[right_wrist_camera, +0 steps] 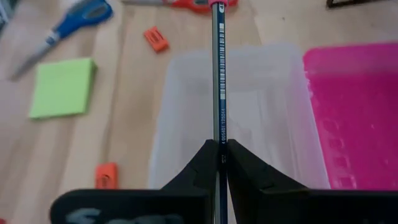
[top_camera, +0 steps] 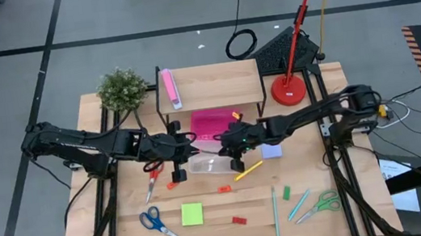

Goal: Pack school essentials
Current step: Put the black pencil into the supply box, then put the yellow pen into the supply box

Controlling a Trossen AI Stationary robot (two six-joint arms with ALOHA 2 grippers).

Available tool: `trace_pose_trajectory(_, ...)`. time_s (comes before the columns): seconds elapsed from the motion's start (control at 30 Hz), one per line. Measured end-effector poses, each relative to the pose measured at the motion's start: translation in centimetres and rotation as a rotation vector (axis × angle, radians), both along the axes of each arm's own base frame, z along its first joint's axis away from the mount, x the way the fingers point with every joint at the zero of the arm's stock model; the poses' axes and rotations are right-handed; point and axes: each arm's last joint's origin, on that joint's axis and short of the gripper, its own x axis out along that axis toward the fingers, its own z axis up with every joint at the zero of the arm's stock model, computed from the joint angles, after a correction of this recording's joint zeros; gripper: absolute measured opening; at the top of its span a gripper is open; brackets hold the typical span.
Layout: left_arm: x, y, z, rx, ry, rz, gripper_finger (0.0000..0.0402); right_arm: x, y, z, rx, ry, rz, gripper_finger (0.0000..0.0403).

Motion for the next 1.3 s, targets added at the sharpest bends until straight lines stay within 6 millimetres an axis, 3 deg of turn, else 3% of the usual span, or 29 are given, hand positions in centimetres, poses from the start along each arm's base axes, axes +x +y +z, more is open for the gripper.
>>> trace_pose_trajectory(0.3,0.0,0.0,0.0,0.000,0.000,0.000,0.0035,0.5,-0.7,-2.9,0.002,0.084,-0.020,0.0016)
trace_pose_trajectory(0.83,0.0,0.0,0.0,0.001,0.000,-0.001,0.0035,0.5,-0.6,-3.3,-0.025,0.105,0.015,0.0057)
trace_pose_trajectory(1.03,0.0,0.0,0.0,-0.011,-0.001,0.009,0.0035,0.1,-0.5,-1.8,0.016,0.076,0.039,0.0094)
trace_pose_trajectory(1.3,-0.2,-0.6,-0.1,-0.076,0.008,0.042,0.0035,-3.6,1.7,4.1,-0.032,0.040,0.144,0.0122)
